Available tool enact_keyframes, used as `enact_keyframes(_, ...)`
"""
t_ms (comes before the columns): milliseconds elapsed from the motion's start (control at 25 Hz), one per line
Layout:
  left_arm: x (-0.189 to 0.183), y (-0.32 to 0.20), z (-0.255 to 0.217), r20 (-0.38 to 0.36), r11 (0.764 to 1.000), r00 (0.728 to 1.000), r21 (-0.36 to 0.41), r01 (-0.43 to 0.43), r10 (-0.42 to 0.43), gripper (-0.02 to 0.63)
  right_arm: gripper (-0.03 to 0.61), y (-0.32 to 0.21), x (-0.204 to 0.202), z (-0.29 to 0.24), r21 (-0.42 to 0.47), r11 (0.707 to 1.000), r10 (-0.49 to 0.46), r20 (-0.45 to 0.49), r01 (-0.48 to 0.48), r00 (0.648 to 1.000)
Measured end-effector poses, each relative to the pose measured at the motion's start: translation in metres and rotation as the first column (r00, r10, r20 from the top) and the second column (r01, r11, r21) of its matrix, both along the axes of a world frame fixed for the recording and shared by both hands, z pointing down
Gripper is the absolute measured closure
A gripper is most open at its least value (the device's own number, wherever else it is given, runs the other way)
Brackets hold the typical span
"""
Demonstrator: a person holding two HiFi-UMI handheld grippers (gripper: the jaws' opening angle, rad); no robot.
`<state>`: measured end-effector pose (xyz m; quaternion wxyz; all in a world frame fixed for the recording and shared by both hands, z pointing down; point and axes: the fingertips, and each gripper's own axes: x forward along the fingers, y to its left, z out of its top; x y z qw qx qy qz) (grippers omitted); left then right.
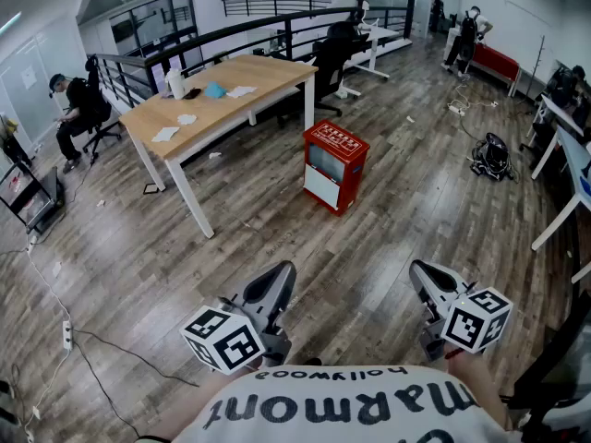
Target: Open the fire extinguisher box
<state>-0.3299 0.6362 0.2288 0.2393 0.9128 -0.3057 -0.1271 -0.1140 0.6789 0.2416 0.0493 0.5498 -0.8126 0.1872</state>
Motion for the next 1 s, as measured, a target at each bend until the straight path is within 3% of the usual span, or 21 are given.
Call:
enact_keyframes(120,-0.011,-0.004,0.001,-0.006,1.0,1.0,-0.003,0.012,-0.012,0.607,0.569,-0.004,-0.01,0.001,0.0,1.0,-0.007,-0.028,0.007,1.0)
enact_keyframes(600,-0.066,-0.022,0.015,0.032,1.0,0.999,0.005,0.003,-0.003,0.607,0.569,-0.023,-0.061,0.02,0.016,1.0,0.012,0.037,-0.013,0.999)
enact_keyframes(760,-0.079,-0.031,0.026,0.023,0.999,1.0,-0.029,0.016,-0.015,0.607,0.568,-0.022,-0.075,0.029,0.007,1.0,0.002,0.047,-0.003,0.999)
enact_keyframes(880,-0.077,-0.029,0.033,0.031,0.999,0.999,-0.041,-0.01,0.011,0.607,0.568,-0.02,-0.075,0.031,0.007,1.0,0.005,0.072,-0.005,0.997)
enact_keyframes(1000,-0.072,-0.018,0.033,0.004,0.997,0.997,-0.005,-0.079,0.079,0.607,0.568,-0.022,-0.08,0.039,-0.005,1.0,0.005,0.089,-0.005,0.996)
